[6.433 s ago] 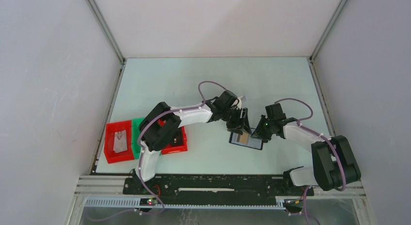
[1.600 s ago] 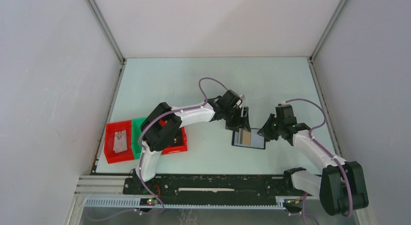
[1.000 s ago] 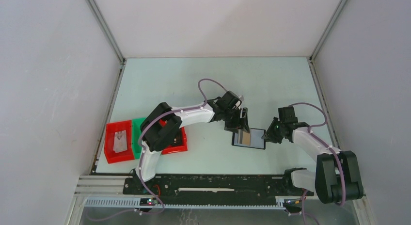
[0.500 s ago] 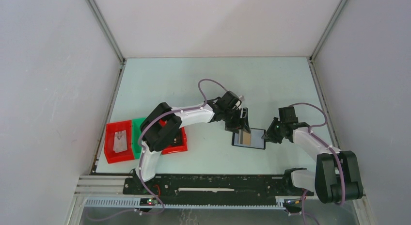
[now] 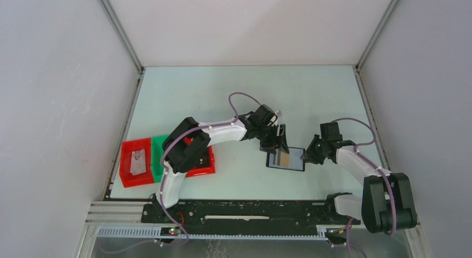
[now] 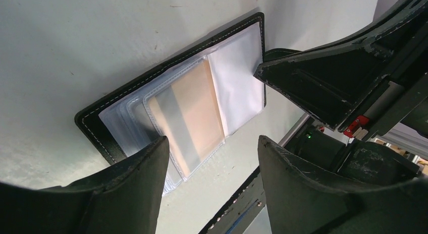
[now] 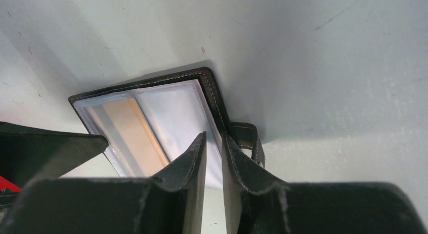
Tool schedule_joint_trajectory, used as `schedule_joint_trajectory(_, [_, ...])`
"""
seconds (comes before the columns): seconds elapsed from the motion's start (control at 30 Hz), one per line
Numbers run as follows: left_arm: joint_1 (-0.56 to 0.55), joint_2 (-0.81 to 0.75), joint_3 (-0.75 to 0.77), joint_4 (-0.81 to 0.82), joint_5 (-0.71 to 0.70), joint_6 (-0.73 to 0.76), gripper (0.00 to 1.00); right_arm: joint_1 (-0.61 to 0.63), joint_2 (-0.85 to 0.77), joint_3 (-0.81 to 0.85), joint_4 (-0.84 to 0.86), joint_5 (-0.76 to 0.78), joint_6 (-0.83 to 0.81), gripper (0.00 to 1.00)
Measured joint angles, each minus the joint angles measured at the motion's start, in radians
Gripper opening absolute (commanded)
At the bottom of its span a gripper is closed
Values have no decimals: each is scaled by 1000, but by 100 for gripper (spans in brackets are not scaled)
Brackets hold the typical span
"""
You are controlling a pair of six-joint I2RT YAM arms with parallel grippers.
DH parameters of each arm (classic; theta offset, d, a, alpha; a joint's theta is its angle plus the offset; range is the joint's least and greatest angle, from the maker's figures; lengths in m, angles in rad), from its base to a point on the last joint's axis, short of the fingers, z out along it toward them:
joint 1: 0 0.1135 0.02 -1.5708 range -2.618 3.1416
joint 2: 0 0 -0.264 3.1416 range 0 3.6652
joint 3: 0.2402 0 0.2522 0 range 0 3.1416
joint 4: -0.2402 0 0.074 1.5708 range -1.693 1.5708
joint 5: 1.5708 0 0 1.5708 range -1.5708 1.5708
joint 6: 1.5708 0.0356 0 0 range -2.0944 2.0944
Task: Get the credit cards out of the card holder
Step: Remove the credit card from the card holder.
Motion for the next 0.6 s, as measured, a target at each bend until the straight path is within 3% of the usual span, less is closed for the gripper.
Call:
schedule_joint_trajectory(0.33, [0,26,0,96,69,-58,69,0,2,0,0,-2,0,25])
schedule_joint_trajectory(0.6, [0,-7,-32,76,-2,-38,69,-4,-36,-34,31,-35,-11,26])
